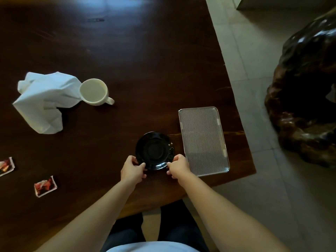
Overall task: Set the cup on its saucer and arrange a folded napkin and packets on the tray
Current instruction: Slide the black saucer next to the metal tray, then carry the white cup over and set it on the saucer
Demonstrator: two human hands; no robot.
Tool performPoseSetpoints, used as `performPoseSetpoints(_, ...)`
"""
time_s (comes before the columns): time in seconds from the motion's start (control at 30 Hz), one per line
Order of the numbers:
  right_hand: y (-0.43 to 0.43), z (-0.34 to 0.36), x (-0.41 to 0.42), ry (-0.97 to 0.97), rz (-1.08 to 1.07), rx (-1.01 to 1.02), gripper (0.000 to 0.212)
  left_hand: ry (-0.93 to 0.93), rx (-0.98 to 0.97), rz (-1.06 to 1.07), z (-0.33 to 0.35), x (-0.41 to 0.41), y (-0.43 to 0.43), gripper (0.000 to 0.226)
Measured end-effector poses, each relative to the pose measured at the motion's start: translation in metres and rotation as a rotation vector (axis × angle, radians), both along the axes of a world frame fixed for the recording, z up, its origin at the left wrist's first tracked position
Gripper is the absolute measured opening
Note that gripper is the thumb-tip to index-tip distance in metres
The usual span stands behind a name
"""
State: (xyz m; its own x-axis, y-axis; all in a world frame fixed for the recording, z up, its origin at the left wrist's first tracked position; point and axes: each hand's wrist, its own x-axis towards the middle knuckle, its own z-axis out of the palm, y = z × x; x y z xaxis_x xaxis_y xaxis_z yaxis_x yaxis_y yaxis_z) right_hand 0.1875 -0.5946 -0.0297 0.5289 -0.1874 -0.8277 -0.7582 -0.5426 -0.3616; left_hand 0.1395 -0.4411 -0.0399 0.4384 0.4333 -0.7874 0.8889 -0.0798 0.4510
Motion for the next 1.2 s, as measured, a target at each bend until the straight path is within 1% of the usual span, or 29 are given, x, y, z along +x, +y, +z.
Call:
performPoseSetpoints(0.2,0.002,0.001,0.007,0.035,-0.003,0.005,0.034,0.007,-0.004,-0.054,-0.004,0.003,0.004,0.016)
performPoseSetpoints(0.27,0.003,0.001,0.011,0.054,0.031,0.0,0.035,0.018,-0.018,-0.084,-0.005,0.005,0.007,0.017)
performPoseSetpoints(0.43,0.007,0.013,0.026,0.183,0.137,-0.042,0.043,0.148,-0.106,-0.245,0.003,0.015,0.024,0.028)
performPoseSetpoints(0.47,0.01,0.019,0.032,0.198,0.196,-0.083,0.042,0.174,-0.102,-0.297,0.007,0.019,0.029,0.031)
performPoseSetpoints(0.57,0.023,0.038,0.058,0.145,0.617,-0.301,0.033,0.201,-0.044,-0.425,0.024,0.038,0.052,0.041)
performPoseSetpoints(0.6,0.032,0.044,0.069,0.111,0.709,-0.33,0.03,0.181,-0.02,-0.43,0.029,0.047,0.062,0.043)
performPoseSetpoints(0.67,0.055,0.052,0.096,0.029,0.82,-0.323,0.024,0.112,0.032,-0.365,0.038,0.066,0.084,0.043)
performPoseSetpoints(0.73,0.083,0.056,0.125,-0.089,0.894,-0.275,0.023,0.036,0.073,-0.252,0.044,0.085,0.108,0.038)
performPoseSetpoints(0.8,0.113,0.058,0.15,-0.197,0.923,-0.179,0.024,-0.035,0.107,-0.146,0.048,0.1,0.129,0.035)
performPoseSetpoints(0.9,0.157,0.053,0.179,-0.279,0.919,-0.069,0.029,-0.108,0.179,-0.001,0.046,0.117,0.159,0.035)
performPoseSetpoints(1.07,0.208,0.035,0.208,-0.408,0.945,0.021,0.04,-0.17,0.285,0.111,0.033,0.129,0.189,0.055)
performPoseSetpoints(1.2,0.235,0.021,0.224,-0.424,0.956,0.055,0.06,-0.208,0.319,0.145,0.025,0.139,0.196,0.068)
